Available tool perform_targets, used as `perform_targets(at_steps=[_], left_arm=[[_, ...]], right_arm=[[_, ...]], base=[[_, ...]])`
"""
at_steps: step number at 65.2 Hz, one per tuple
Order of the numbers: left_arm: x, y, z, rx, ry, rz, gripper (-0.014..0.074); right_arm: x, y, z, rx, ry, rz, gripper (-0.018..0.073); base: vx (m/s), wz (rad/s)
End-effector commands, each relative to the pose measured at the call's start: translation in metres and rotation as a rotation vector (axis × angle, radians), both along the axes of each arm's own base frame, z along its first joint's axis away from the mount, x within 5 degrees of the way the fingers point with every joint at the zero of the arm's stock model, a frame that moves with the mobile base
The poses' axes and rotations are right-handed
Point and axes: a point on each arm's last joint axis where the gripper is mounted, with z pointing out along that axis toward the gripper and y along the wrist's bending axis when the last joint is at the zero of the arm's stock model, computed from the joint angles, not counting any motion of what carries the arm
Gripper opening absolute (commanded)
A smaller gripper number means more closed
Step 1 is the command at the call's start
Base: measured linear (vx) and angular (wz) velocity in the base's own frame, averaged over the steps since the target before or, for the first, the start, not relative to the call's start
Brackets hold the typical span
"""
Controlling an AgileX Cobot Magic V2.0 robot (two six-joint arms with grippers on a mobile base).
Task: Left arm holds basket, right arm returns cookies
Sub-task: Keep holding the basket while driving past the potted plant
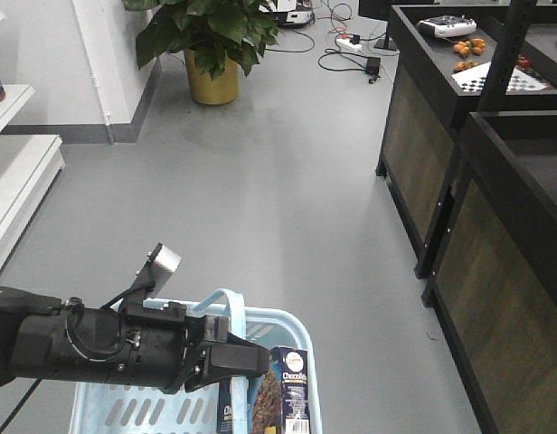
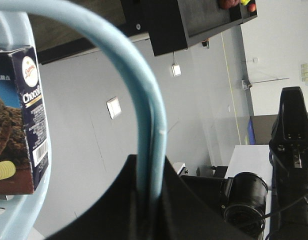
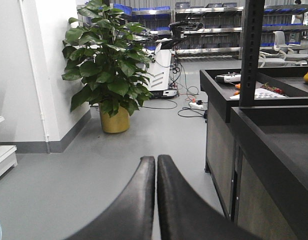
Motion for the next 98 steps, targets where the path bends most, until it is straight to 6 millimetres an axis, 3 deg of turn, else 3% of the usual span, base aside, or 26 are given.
perform_targets(at_steps=[1,98], left_arm=[[-0.0003,-0.0041,0.0269,-0.137,-0.041,0.008,-0.0006],[-0.0003,-0.0041,0.0269,-0.137,-0.041,0.008,-0.0006]], right_arm=[[-0.0012,0.0001,0.0075,-0.005,-0.086,0.002,-0.0008],[-0.0012,0.0001,0.0075,-0.005,-0.086,0.002,-0.0008]], base=[[0.24,0.03],[0.25,0.01]])
